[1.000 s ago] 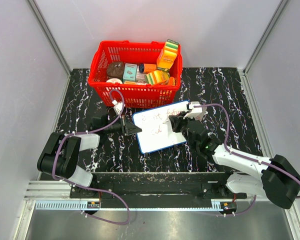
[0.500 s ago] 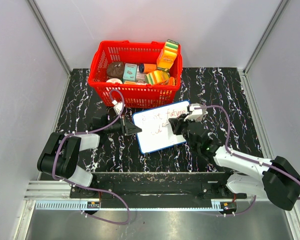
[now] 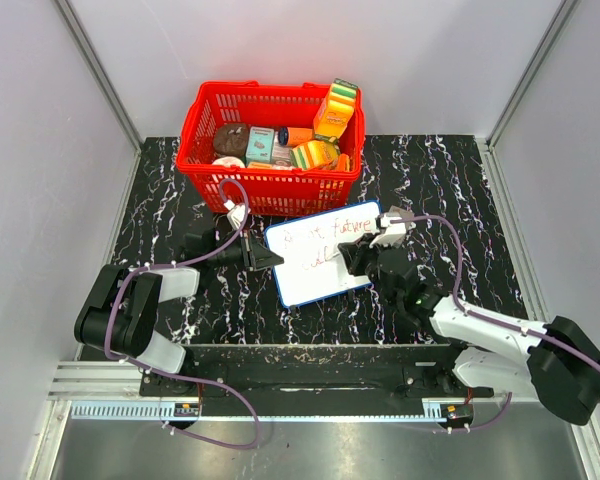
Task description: Write a sentence on the whiteboard
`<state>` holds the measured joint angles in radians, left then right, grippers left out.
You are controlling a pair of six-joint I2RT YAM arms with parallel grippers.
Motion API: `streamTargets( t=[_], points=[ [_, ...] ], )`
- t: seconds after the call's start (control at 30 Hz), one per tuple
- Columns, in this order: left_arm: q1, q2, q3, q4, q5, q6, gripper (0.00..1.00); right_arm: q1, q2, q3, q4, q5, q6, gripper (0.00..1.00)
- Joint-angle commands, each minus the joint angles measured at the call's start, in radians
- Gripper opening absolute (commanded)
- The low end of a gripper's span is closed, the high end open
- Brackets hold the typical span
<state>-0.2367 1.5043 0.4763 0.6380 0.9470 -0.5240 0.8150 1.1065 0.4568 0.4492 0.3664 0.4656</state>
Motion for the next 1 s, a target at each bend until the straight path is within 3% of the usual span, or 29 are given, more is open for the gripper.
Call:
streamTargets(
  t=[0.0,0.97],
  points=[
    [-0.018,-0.003,0.01,-0.04,-0.105,0.104,0.0,-0.01,-0.017,-0.02,-0.029,0.0,0.005,0.0],
    [-0.019,-0.006,0.012,-0.047,-0.108,0.108,0.0,-0.01,-0.085,0.045,-0.018,0.127,-0.053,0.0]
  ],
)
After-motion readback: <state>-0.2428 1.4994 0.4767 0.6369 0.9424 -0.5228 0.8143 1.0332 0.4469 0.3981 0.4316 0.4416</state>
